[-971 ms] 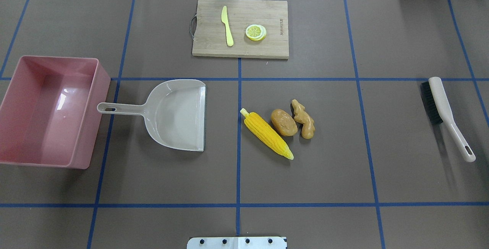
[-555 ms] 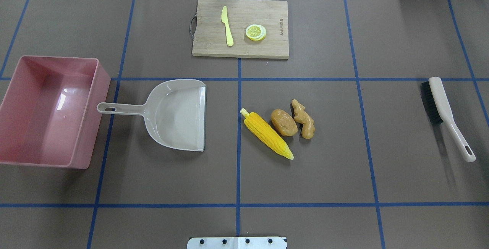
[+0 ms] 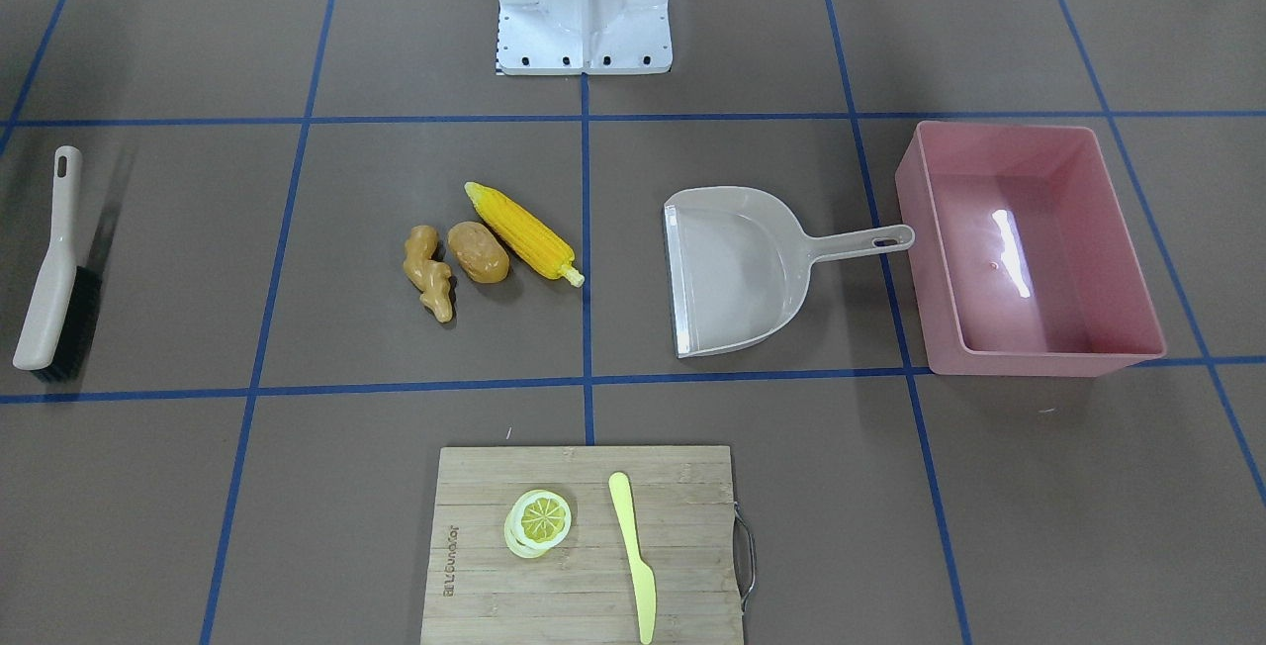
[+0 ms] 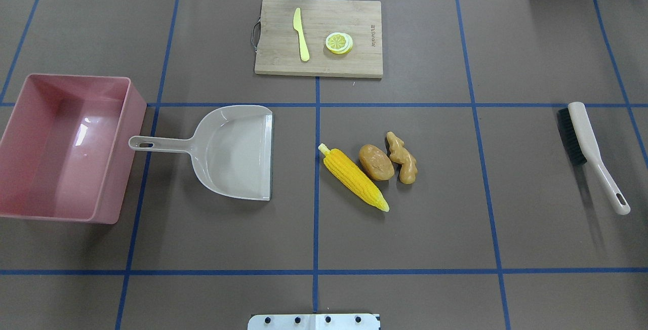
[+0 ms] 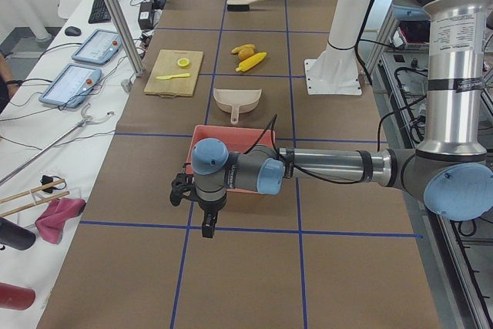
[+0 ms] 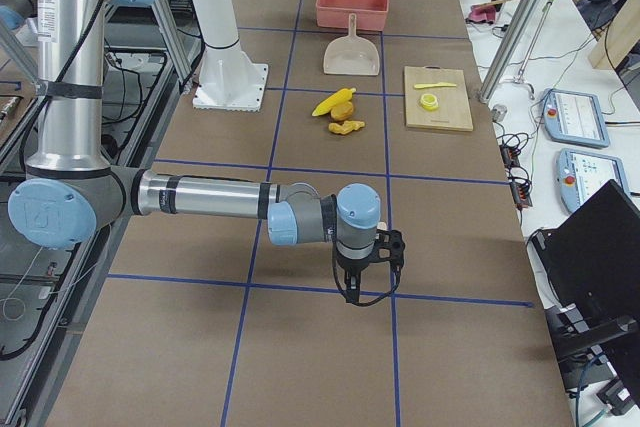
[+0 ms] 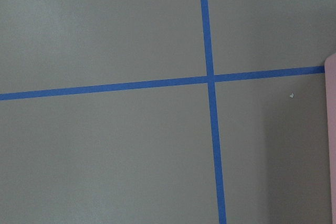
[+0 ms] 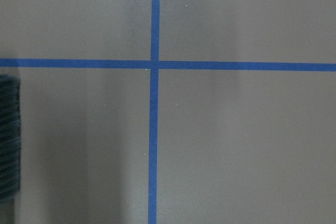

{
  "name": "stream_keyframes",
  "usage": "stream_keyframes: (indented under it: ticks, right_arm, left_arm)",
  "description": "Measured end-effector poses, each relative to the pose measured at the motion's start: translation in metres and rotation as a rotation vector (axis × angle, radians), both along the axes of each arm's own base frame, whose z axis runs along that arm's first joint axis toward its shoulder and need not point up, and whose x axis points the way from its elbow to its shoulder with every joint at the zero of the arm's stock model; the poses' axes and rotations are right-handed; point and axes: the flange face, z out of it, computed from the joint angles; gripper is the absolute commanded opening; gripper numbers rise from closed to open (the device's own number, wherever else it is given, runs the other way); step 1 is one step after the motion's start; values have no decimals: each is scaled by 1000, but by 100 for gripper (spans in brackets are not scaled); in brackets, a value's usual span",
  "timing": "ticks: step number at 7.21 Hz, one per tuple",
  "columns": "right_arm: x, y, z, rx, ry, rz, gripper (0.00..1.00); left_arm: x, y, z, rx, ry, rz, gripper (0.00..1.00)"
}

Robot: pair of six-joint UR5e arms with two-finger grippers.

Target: Sweep and dump trash into bin

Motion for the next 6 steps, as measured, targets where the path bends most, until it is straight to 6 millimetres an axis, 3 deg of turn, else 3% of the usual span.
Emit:
stream_keyframes:
  ticks: [4,6]
  right_arm:
    - [7,17,23,-42,14,13,100]
    - [7,21,27,-37,9,4,100]
  left_arm:
    - [0,0,-1,2,4,0,98]
    - [0,-12,-17,35,3,4,98]
